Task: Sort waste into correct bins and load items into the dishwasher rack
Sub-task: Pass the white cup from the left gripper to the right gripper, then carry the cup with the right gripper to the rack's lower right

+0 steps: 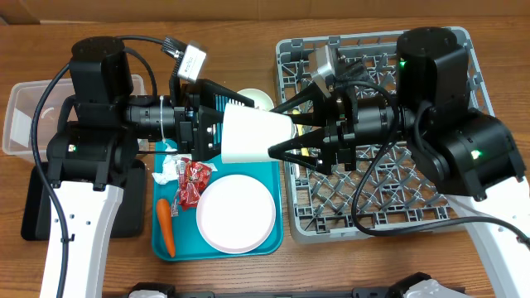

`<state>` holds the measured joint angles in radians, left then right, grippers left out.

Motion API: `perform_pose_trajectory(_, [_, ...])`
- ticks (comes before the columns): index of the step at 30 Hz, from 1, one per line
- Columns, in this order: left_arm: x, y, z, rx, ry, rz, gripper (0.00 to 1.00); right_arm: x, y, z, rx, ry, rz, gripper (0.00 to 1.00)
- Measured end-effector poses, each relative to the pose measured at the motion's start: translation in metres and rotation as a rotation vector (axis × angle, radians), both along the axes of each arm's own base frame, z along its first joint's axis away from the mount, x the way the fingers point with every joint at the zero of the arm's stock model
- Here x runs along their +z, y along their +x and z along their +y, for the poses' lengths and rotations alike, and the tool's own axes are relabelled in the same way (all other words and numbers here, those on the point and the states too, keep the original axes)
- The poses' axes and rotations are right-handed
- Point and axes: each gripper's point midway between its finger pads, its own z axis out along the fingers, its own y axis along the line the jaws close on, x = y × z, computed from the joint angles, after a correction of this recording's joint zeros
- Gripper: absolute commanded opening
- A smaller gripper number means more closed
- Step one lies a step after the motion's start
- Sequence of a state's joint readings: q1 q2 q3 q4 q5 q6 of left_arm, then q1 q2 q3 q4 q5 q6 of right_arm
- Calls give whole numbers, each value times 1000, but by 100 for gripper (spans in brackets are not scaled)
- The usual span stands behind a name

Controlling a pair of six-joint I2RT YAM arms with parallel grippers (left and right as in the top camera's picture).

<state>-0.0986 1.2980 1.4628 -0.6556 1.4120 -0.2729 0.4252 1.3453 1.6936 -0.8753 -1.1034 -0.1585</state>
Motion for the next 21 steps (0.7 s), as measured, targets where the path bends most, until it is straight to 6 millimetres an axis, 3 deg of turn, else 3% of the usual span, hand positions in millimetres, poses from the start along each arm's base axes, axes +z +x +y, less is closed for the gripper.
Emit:
perform_pose_trajectory(5, [-8,4,5,39,23,22,100,-3,2,-14,-131,-60,-5,33])
perform_pose_trajectory(13, [-39,20,17,182,145,85,100,0,-13,-52,-364,-151,-59,33])
perform_pose_trajectory(21, [-84,36,38,372,357,185,100,-38,-2,-106,-722,-350,87,32])
